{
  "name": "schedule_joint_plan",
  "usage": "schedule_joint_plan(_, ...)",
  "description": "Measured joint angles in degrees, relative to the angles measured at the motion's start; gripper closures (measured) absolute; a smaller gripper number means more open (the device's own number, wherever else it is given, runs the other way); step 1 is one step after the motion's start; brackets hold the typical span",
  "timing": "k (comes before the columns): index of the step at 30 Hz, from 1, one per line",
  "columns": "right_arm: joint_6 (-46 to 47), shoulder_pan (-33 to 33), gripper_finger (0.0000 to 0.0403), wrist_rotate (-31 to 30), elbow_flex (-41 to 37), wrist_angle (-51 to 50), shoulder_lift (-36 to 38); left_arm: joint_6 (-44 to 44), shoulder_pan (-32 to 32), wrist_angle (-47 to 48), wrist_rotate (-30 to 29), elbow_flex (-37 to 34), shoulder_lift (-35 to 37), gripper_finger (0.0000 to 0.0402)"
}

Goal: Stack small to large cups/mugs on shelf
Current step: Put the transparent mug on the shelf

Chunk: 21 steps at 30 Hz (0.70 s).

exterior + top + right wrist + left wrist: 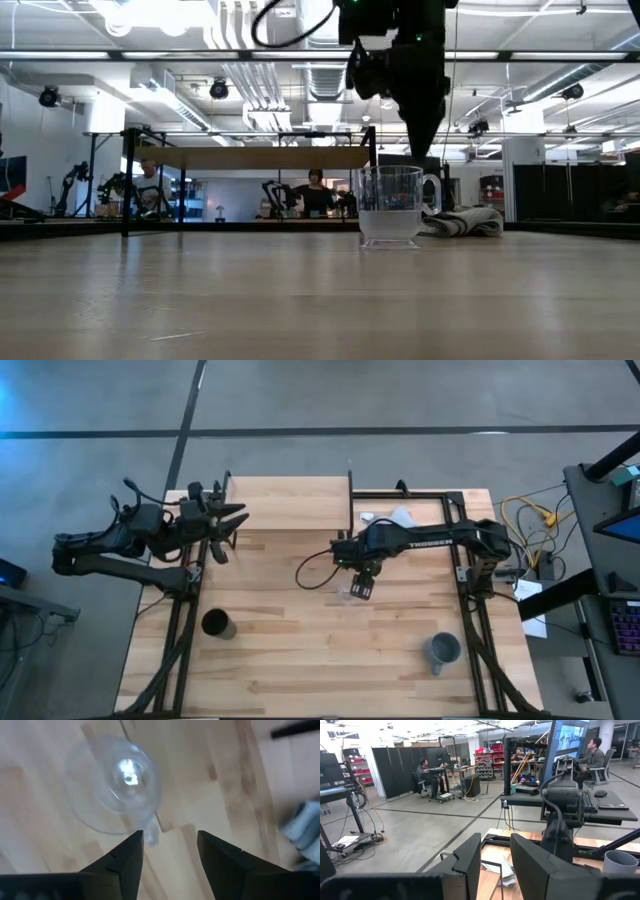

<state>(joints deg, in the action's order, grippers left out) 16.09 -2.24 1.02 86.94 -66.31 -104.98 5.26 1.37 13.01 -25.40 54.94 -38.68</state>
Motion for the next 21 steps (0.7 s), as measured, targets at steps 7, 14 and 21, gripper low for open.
schedule_joint_plan(7, -0.97, 0.07, 0.0225, 0.00, 0.00, 5.18, 0.21, -0.08, 0.00, -0.04, 0.01, 0.02, -0.94, 0.0308)
schedule_joint_plan(14, -1.11, 0.09, 0.0225, 0.00, -0.09, 6.49, -0.32, -0.11, 0.00, -0.08, 0.02, 0.00, -1.38, 0.0308)
schedule_joint_plan(21, -1.17, 0.08, 0.0225, -0.15, -0.18, 7.42, -1.77, -0.10, 0.00, -0.06, 0.04, 0.05, -1.81, 0.0308)
